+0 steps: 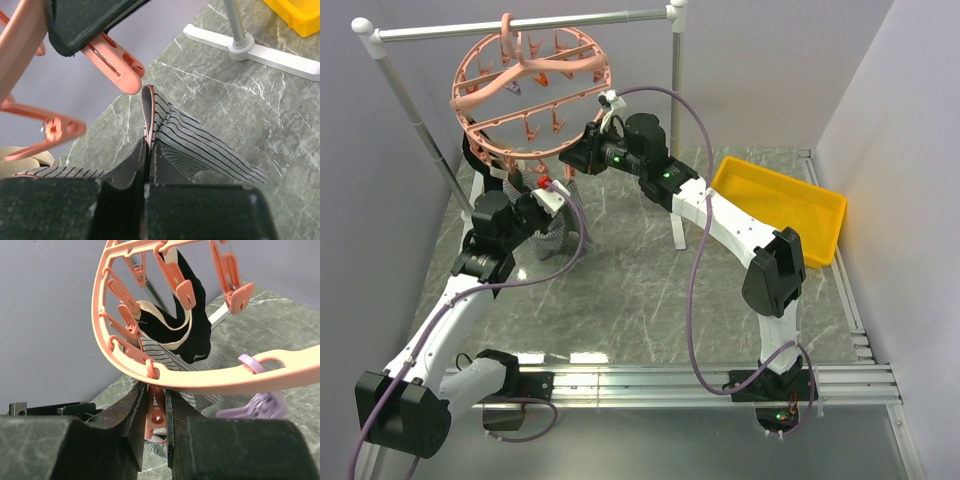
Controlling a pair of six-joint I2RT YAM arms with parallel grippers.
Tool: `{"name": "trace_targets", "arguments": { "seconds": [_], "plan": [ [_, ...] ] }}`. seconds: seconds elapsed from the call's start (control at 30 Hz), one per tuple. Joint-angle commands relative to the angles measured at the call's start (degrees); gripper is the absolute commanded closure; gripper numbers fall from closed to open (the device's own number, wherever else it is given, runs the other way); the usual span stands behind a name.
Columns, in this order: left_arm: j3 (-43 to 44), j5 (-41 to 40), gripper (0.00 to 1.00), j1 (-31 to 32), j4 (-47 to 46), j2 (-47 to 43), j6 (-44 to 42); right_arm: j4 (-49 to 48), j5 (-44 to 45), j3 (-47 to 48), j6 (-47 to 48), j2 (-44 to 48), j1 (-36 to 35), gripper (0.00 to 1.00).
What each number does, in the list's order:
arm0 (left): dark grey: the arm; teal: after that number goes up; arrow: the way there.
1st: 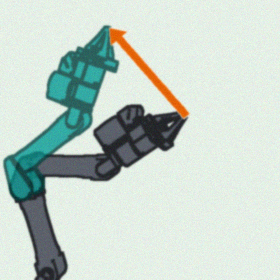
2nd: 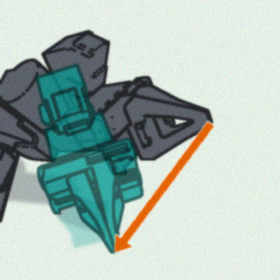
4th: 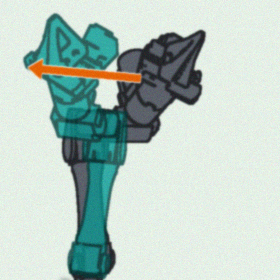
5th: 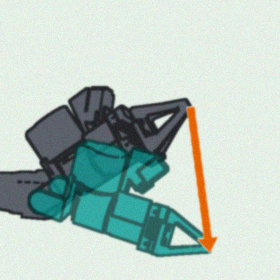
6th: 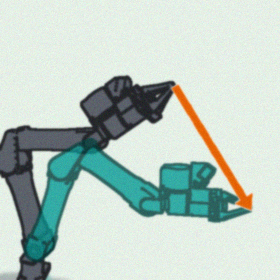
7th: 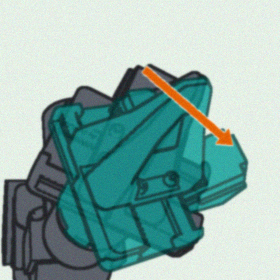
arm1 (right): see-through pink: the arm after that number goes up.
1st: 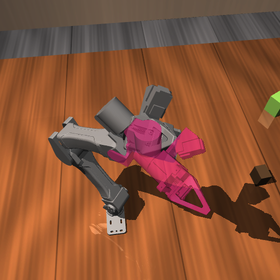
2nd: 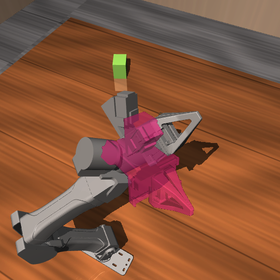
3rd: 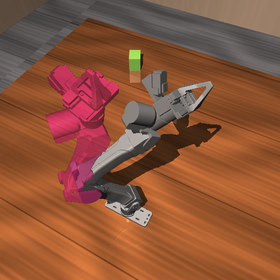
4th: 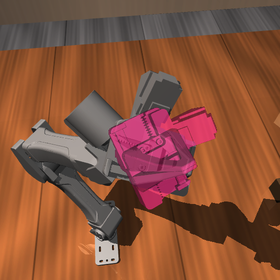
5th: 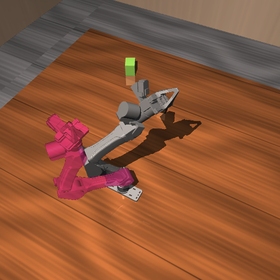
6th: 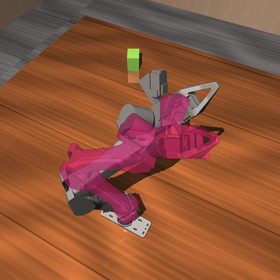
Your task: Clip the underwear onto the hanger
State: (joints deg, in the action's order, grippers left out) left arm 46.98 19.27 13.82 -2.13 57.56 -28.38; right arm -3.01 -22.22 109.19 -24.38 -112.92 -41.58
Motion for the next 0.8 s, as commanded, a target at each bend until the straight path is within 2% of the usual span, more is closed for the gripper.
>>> {"name": "trace_targets", "arguments": {
  "seconds": [0.0,0.77],
  "plan": [
    [3.0,2.0,1.00,-0.6,-1.5,-0.3,-0.2,-1.3,0.5,0.3,1.0,3.2,0.6,1.00],
    [4.9,3.0,1.00,-0.7,-1.0,0.0,0.0,-1.2,2.1,-0.9,4.7,3.2,0.1,1.00]
  ]
}}
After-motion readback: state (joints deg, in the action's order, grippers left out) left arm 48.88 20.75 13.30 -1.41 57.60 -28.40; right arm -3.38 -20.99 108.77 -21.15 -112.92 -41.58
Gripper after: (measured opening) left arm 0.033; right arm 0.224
